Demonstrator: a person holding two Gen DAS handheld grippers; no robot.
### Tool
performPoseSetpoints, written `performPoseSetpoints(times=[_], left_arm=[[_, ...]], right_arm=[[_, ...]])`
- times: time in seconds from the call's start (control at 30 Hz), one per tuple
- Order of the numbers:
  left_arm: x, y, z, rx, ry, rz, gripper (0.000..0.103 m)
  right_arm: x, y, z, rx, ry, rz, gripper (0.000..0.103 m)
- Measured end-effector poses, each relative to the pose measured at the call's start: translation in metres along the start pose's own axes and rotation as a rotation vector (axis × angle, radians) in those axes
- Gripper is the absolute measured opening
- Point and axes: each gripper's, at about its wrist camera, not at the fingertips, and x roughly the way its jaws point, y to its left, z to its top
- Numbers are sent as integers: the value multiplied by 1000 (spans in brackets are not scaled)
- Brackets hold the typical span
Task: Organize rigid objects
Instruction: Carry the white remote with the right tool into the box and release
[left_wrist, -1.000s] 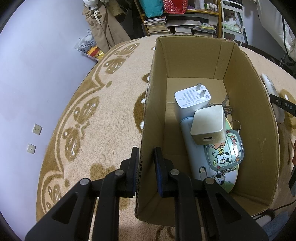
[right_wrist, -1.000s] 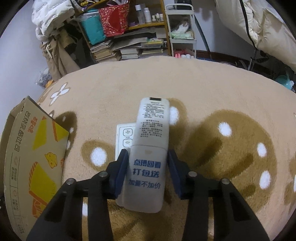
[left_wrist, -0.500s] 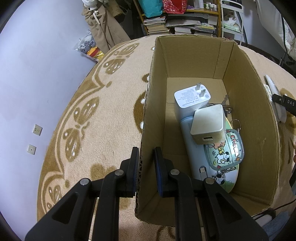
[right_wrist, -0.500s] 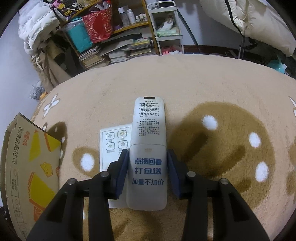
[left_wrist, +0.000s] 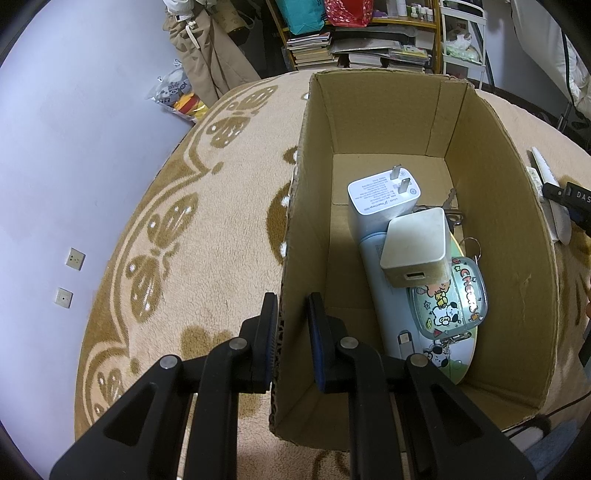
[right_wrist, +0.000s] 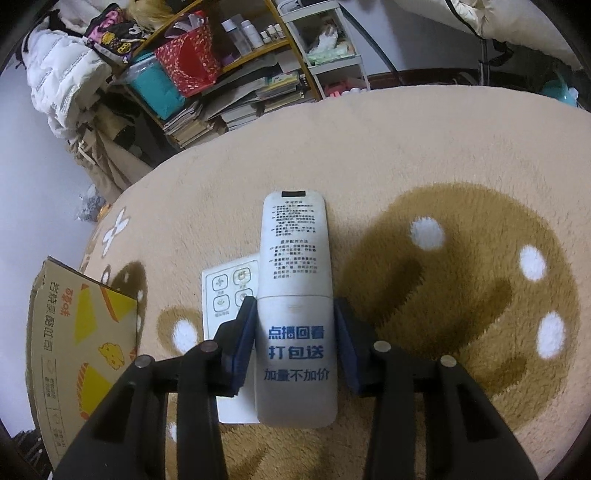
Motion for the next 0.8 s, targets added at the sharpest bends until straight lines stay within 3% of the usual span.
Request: performPoseSetpoints(times=[0.1,0.23,0.57,0.8], left_arm=[[0,1,0,-4,1,-2,16],[0,3,0,-6,1,-4,16],[0,4,0,-5,2,-3,16],[1,4,0,-4,1,0,16]], right_arm=[[-6,14,-3,-55,-19,-52,44],[-16,29,-4,-105,-34,-36,44],[-66,76,0,-157,-106,131,44],[-88,127,-11,-271,-117,245,44]])
